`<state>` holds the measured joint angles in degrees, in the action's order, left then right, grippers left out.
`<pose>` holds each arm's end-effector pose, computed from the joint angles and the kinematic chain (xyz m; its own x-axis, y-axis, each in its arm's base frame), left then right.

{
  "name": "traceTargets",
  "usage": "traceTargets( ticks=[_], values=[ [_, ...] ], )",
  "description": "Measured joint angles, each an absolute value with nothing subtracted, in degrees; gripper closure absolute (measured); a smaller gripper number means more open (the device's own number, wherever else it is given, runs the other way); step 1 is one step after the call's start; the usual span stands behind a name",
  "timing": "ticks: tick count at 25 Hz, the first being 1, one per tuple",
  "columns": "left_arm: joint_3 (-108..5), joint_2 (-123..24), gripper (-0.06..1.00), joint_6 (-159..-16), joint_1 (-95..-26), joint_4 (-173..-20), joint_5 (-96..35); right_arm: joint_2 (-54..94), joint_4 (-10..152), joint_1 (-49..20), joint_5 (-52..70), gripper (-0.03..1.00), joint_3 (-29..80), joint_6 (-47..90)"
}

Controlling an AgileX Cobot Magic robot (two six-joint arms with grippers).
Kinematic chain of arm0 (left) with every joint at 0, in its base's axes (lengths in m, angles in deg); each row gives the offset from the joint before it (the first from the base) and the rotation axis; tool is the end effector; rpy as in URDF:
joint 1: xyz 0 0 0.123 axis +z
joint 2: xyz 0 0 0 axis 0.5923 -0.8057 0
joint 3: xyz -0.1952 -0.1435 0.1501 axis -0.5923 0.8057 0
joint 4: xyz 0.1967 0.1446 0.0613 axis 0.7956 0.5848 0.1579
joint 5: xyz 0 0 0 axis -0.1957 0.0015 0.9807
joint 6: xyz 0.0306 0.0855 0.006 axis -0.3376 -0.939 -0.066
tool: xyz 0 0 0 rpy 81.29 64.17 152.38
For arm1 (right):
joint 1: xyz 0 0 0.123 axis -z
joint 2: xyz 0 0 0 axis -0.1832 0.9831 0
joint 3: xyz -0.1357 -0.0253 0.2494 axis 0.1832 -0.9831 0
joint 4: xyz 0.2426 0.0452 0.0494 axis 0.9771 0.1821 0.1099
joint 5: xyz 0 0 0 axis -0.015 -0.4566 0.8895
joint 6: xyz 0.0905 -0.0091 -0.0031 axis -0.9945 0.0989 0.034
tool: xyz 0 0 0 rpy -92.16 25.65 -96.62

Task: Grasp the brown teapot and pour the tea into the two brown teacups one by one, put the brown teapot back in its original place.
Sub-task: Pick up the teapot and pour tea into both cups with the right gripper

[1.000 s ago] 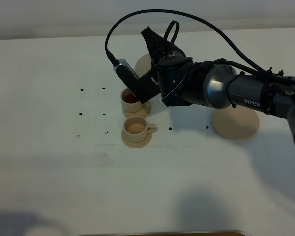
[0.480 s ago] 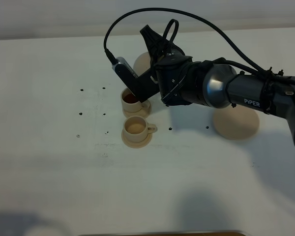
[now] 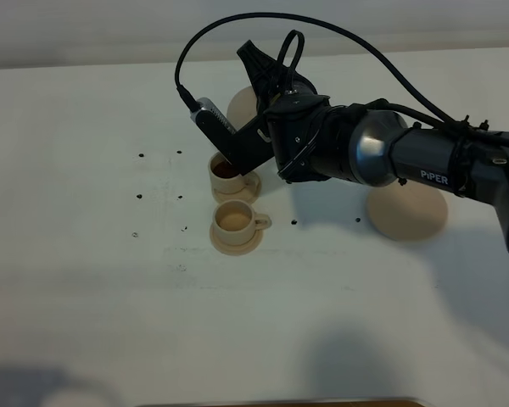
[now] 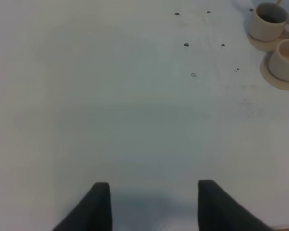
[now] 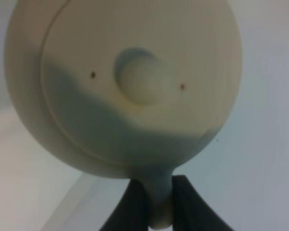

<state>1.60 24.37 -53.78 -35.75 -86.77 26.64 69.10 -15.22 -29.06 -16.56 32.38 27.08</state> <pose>-0.0016 -0.0048 0.2668 -0.4831 -0.0347 -0.8749 0.0221 0.9984 -0.0518 0.3949 0.2607 0.1864 0.3058 -0.7870 0.5358 -0.4108 -0.6167 -0.6715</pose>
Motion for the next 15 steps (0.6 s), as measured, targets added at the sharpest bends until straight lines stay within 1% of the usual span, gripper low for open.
traceTargets(
  ticks=[15],
  values=[
    [1.6, 24.4, 0.47, -53.8, -35.8, -86.8, 26.6, 69.1, -16.0, -29.1, -16.6, 0.88, 32.4, 28.7]
  ],
)
